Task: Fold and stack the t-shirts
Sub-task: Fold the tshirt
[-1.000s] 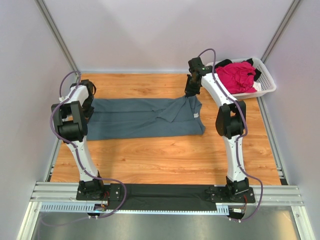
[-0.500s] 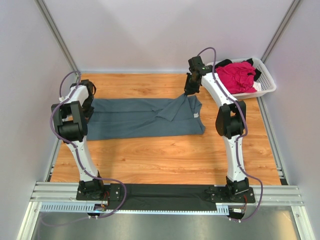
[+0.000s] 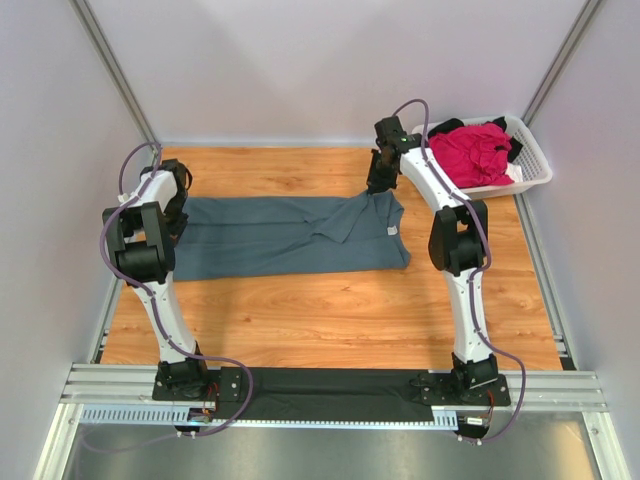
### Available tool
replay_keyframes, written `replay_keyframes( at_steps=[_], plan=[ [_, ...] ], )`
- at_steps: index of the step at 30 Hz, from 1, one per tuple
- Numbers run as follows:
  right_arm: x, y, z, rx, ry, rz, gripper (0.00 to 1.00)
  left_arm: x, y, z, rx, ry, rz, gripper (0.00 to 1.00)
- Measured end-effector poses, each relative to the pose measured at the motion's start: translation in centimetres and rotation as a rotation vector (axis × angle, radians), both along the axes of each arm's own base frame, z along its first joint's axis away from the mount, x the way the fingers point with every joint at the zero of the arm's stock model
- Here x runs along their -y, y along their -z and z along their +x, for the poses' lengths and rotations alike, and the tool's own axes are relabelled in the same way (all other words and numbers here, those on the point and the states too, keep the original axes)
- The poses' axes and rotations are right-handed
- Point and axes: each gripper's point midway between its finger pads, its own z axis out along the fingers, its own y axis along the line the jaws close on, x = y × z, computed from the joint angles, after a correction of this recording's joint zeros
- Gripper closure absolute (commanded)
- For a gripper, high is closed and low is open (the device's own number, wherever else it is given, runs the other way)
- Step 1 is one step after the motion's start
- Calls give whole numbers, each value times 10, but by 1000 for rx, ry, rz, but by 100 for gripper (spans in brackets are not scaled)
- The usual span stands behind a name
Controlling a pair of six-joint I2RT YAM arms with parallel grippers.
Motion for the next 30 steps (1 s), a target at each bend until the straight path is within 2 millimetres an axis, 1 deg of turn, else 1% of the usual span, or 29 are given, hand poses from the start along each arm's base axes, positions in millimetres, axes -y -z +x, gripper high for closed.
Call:
replay_keyframes(
  at_steps=[15,19,23,26,27,28,29,30],
  plan=[
    [3,3,1,3,-3,-17,100,-1,1,7,36,-11,-17,100],
    [4,5,1,3,0,-23,100,-1,-4,9,61,-12,-18,100],
    [7,12,-1,-9,2,-28,100,-4,-13,11,95,-18,-14,100],
    [10,15,-1,-14,3,-31,100,-6,-14,13,107,-18,-12,85],
    [10,14,-1,-14,2,-29,90,-5,-14,13,106,-16,-14,68],
    [10,14,-1,-15,0,-23,81,-5,-14,13,101,-10,-15,61],
    [9,14,-1,-16,-5,-17,73,-5,-14,13,103,-8,-15,56],
    [8,14,-1,-16,-11,-9,53,-5,-14,14,106,-6,-15,47]
  ],
)
